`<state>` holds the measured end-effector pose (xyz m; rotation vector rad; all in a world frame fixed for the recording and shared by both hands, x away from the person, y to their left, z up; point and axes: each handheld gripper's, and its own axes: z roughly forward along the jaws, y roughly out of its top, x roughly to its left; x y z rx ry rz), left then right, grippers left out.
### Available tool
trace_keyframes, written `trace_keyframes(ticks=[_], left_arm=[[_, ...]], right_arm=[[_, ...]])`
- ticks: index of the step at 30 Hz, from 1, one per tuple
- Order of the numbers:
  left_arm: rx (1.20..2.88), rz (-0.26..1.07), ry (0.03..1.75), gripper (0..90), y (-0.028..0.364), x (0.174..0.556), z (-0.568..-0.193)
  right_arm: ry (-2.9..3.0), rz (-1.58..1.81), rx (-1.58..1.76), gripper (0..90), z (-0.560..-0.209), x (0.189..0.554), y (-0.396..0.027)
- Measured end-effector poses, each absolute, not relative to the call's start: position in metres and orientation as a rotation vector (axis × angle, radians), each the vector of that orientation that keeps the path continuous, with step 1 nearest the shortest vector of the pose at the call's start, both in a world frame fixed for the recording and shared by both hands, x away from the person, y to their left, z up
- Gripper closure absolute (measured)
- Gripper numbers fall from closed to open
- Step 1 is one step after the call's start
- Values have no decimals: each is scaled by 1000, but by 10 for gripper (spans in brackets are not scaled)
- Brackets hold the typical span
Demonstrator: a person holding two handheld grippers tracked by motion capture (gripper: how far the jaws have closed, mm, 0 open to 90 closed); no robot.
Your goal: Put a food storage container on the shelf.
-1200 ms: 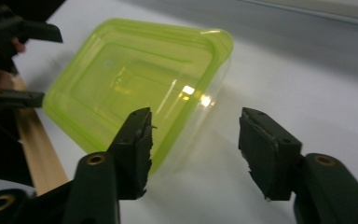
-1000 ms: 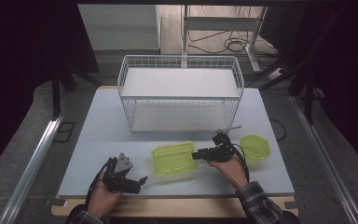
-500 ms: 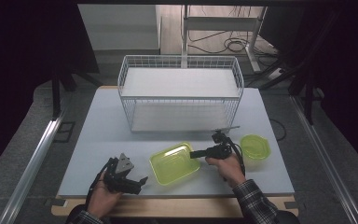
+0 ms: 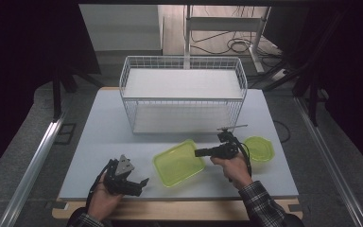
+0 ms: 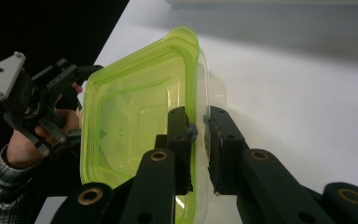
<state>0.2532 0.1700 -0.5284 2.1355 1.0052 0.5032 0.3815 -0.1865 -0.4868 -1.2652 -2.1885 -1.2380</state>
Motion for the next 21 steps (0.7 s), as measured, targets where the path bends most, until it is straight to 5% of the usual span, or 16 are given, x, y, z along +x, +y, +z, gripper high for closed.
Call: trace_keyframes(ticks=[21], left_arm=[[2136, 505, 1002, 26, 170, 253, -528]], right_arm=[[-2137, -1381, -1262, 799, -448, 388, -202]])
